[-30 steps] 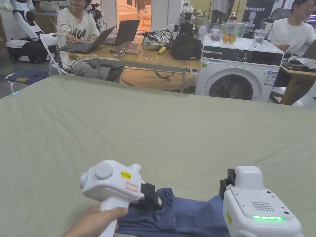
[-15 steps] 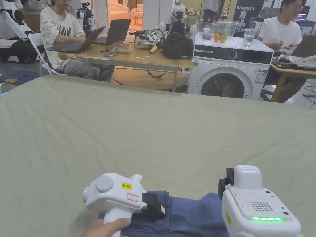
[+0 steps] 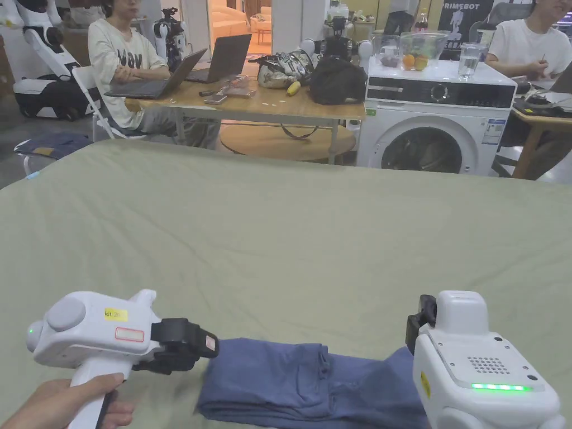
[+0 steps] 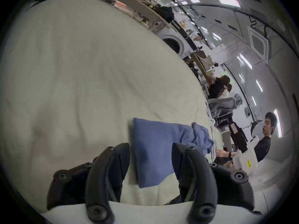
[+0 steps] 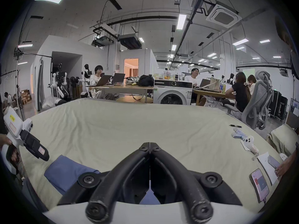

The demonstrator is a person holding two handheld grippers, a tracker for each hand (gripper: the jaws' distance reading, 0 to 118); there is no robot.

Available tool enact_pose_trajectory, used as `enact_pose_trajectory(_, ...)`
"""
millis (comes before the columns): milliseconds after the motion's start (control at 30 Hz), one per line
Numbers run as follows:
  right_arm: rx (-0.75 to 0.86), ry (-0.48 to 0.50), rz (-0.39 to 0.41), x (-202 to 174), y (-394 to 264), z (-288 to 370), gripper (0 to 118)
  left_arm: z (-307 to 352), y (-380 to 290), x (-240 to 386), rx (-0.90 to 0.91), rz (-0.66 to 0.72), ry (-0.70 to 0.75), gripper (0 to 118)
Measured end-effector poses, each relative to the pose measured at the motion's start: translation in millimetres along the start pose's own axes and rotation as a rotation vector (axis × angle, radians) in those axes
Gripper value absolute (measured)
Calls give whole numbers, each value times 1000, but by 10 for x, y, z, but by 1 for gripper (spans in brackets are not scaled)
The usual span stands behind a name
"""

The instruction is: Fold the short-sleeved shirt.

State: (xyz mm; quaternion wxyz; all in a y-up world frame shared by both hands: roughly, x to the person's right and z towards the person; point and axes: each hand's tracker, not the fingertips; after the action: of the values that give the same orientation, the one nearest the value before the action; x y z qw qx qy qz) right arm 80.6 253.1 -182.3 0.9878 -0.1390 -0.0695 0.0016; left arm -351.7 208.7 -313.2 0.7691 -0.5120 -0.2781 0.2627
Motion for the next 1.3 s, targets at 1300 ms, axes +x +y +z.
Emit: enact_pose_trajectory(1300,28,24,14,-108,75,-31,0,794,47,494,104,-66,77,7)
